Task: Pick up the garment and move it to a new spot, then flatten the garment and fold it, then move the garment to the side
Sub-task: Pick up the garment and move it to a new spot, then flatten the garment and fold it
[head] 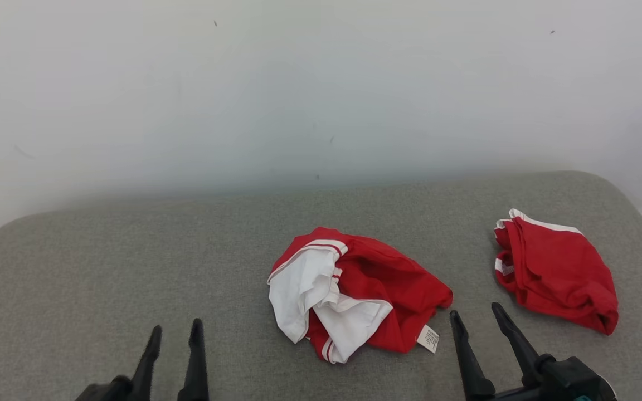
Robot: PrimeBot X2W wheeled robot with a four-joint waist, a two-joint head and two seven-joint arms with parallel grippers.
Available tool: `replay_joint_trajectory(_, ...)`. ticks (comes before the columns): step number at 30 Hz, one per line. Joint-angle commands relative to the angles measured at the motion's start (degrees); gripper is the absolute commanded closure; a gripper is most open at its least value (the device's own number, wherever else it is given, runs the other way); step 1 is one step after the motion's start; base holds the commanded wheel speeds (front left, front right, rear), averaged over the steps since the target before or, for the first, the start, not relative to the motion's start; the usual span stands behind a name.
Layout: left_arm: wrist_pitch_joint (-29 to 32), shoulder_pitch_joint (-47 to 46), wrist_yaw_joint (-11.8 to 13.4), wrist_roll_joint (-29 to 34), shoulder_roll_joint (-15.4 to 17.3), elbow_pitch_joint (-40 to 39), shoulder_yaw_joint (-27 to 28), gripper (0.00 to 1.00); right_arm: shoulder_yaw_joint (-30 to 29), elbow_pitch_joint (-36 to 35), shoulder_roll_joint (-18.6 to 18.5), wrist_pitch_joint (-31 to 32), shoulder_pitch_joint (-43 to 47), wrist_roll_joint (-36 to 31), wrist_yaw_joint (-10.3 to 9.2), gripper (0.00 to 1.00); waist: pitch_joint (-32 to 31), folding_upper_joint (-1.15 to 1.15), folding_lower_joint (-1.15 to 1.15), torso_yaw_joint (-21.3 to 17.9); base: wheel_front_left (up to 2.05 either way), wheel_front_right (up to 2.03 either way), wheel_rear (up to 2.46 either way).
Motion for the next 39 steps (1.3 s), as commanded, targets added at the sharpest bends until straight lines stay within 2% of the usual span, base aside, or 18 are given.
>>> replay_joint_trajectory(1,-0.33,1.65,0.44,1.32,-0.16,-1.81,0.92,0.00,-0.67,0.60,0.10,-0.54,0.36,0.09,-0.12,0.00,-0.99,0.00,0.00,1.17,0.00,0.00,0.00)
replay_joint_trajectory(4,-0.29,6.31,0.97,3.87,-0.70,-6.68,3.48,0.00,-2.32,3.46,0.14,-0.92,-0.57,-0.15,-0.12,0.00,-1.37,0.00,0.00,1.56,0.00,0.00,0.00)
replay_joint_trajectory(8,-0.32,11.21,0.51,6.43,-0.58,-9.21,5.92,0.00,-3.57,7.38,0.14,-1.07,-1.98,-0.27,-0.12,0.00,-1.75,0.00,0.00,1.67,0.00,0.00,0.00)
replay_joint_trajectory(15,-0.33,16.14,-0.11,9.06,0.34,-8.23,7.58,0.00,-4.80,13.98,0.13,-2.13,-3.81,-0.37,-0.12,0.00,-1.98,0.00,0.00,1.24,0.00,0.00,0.00)
replay_joint_trajectory(18,-0.33,17.28,0.28,9.92,0.56,-8.22,8.65,0.00,-5.31,14.34,-0.24,-3.15,-0.98,-0.29,-0.12,0.00,-2.20,0.00,0.00,1.19,0.00,0.00,0.00)
replay_joint_trajectory(31,-0.34,17.78,-0.14,11.09,0.17,-8.33,9.04,0.00,-5.10,12.33,-0.19,-2.88,0.12,-0.89,-0.12,0.00,-2.19,0.00,0.00,1.19,0.00,0.00,0.00)
replay_joint_trajectory(39,-0.34,16.87,-1.47,11.29,0.06,-7.81,8.80,0.00,-4.05,12.17,-0.06,-3.19,-0.50,-0.40,-0.12,0.00,-1.71,0.00,0.00,1.01,0.00,0.00,0.00)
